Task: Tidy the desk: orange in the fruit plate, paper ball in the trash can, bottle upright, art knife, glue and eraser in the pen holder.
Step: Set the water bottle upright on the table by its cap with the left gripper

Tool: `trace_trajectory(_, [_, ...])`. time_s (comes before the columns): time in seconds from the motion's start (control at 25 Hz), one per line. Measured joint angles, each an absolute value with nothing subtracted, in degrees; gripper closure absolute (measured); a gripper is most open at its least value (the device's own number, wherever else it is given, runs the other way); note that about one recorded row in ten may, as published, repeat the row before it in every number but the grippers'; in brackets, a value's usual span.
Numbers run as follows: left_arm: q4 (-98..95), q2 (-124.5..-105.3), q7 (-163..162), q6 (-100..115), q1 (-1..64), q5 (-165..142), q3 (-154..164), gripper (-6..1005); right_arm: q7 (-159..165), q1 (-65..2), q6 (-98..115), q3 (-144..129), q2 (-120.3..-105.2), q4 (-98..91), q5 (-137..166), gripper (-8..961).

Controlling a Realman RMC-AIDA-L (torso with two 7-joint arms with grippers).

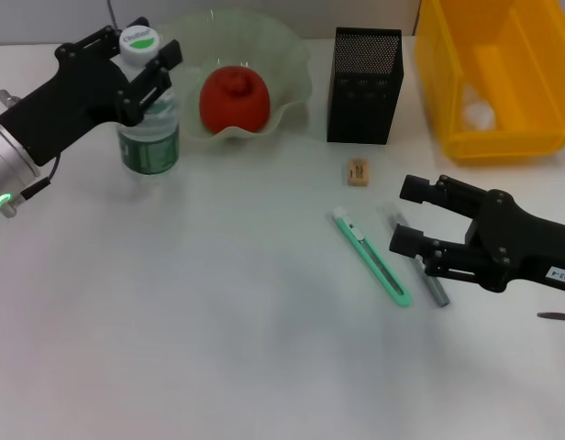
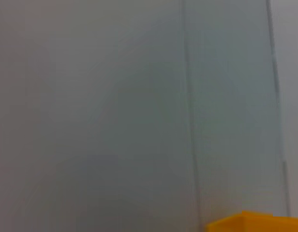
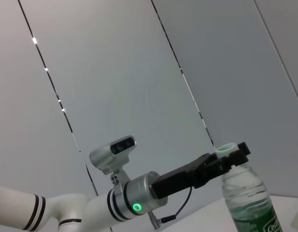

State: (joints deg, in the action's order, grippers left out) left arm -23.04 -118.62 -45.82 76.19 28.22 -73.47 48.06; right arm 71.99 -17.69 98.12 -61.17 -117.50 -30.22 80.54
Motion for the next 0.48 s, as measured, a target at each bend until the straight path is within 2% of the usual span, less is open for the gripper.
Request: trace_trajectory(0.48, [-18.0,-118.77,-40.2,71.5,29.3,-66.9,47.9,475,72.1,-17.6,97.7,-61.2,-117.51,-30.1,82.0,108])
